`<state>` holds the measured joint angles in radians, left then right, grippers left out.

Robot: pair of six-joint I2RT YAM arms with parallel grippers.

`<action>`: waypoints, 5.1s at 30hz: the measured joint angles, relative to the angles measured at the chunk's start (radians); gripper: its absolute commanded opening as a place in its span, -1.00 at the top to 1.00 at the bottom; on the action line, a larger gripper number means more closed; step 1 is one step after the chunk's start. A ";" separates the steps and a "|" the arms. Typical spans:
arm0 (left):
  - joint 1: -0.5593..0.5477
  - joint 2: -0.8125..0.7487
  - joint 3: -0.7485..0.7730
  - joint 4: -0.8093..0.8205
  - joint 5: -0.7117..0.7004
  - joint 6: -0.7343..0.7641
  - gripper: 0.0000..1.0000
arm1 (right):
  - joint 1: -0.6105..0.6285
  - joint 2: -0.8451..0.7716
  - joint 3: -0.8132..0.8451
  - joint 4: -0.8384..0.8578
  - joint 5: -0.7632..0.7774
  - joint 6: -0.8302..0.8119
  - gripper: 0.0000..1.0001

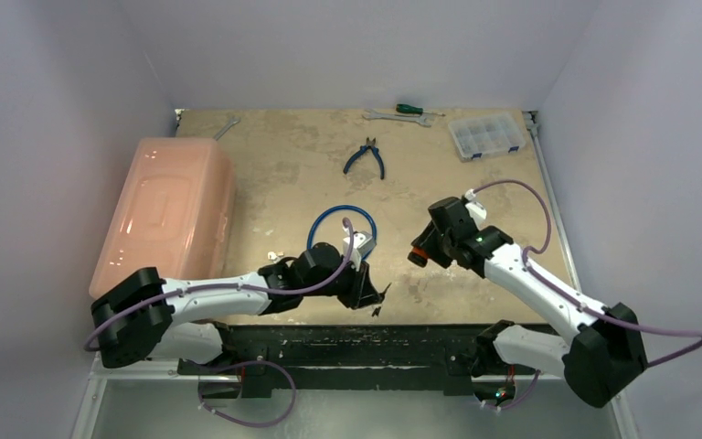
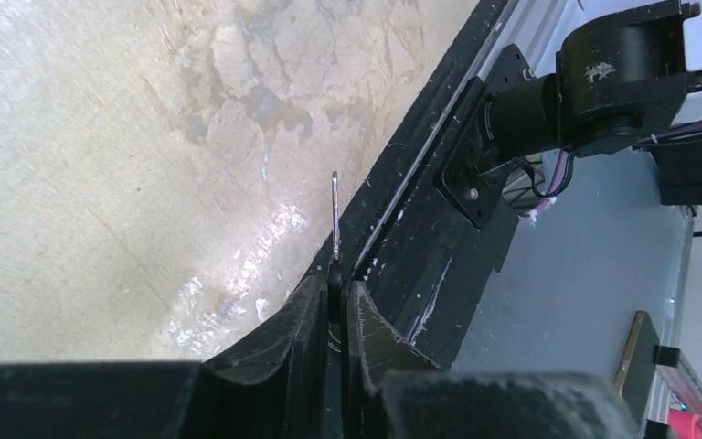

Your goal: Unlock with the key

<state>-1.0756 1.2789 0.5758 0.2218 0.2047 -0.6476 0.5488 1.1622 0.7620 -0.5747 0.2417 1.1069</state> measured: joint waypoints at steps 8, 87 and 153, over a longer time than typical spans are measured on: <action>0.000 0.060 0.008 0.109 0.080 -0.067 1.00 | 0.000 -0.132 0.000 -0.062 -0.003 0.059 1.00; 0.071 0.269 0.202 0.208 0.090 -0.191 1.00 | 0.000 -0.373 -0.109 0.076 -0.080 -0.011 1.00; 0.149 0.431 0.233 0.330 0.209 -0.407 1.00 | 0.000 -0.286 -0.129 0.112 -0.006 -0.035 1.00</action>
<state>-0.9268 1.7103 0.8093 0.5522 0.4137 -1.0542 0.5484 0.8761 0.6334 -0.4625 0.2359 1.0721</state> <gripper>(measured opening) 0.113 0.486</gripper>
